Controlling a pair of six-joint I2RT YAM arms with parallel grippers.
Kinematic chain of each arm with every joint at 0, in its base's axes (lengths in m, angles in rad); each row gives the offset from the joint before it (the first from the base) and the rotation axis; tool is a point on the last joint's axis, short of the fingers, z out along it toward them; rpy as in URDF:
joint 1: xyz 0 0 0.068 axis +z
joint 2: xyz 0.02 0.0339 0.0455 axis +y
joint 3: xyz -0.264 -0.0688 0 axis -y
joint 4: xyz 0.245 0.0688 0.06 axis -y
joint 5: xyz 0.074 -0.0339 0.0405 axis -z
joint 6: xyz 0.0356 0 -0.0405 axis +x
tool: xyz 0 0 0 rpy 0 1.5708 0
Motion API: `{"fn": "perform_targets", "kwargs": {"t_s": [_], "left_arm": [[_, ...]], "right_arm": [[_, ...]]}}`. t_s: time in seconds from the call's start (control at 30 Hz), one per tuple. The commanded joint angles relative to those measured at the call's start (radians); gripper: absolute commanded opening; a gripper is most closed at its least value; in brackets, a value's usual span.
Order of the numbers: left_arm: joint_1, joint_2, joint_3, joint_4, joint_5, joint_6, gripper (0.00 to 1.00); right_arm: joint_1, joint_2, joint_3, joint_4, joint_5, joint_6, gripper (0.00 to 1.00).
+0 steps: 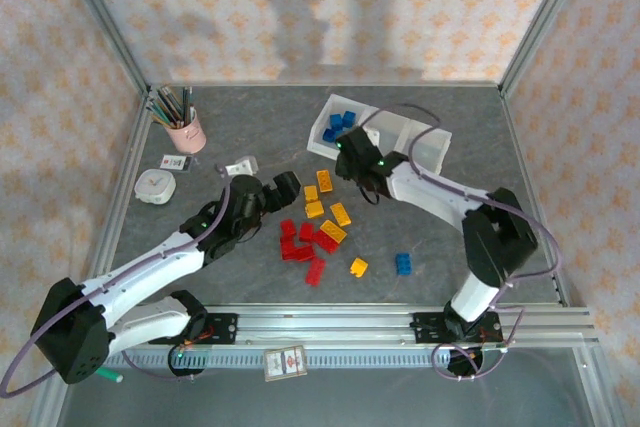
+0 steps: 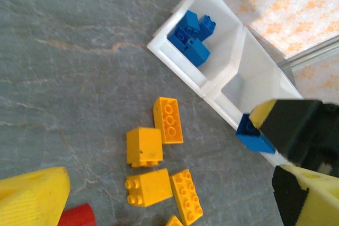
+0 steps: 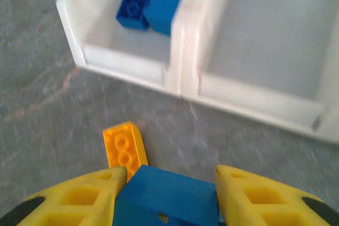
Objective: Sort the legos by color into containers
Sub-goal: Place the lego in the container.
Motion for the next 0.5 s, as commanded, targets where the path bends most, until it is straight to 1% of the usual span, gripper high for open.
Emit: {"fn": "perform_targets", "kwargs": {"t_s": [0.0, 0.07, 0.23, 0.37, 0.47], "left_arm": [[0.031, 0.005, 0.055, -0.042, 0.022, 0.067, 0.99], [0.049, 0.016, 0.065, -0.04, 0.032, 0.079, 0.99], [0.09, 0.046, 0.08, -0.014, 0.067, 0.088, 0.99], [0.109, 0.066, 0.093, -0.007, 0.087, 0.096, 0.99], [0.118, 0.073, 0.101, -0.005, 0.091, 0.103, 0.99]], "right_arm": [[-0.025, 0.096, 0.127, 0.043, 0.028, -0.087, 0.42], [-0.036, 0.171, 0.218, 0.037, 0.046, -0.112, 0.42], [-0.061, 0.355, 0.426, 0.02, 0.035, -0.163, 0.42], [-0.076, 0.459, 0.553, 0.001, 0.063, -0.183, 0.42], [-0.09, 0.505, 0.616, -0.005, 0.062, -0.195, 0.44]]}}
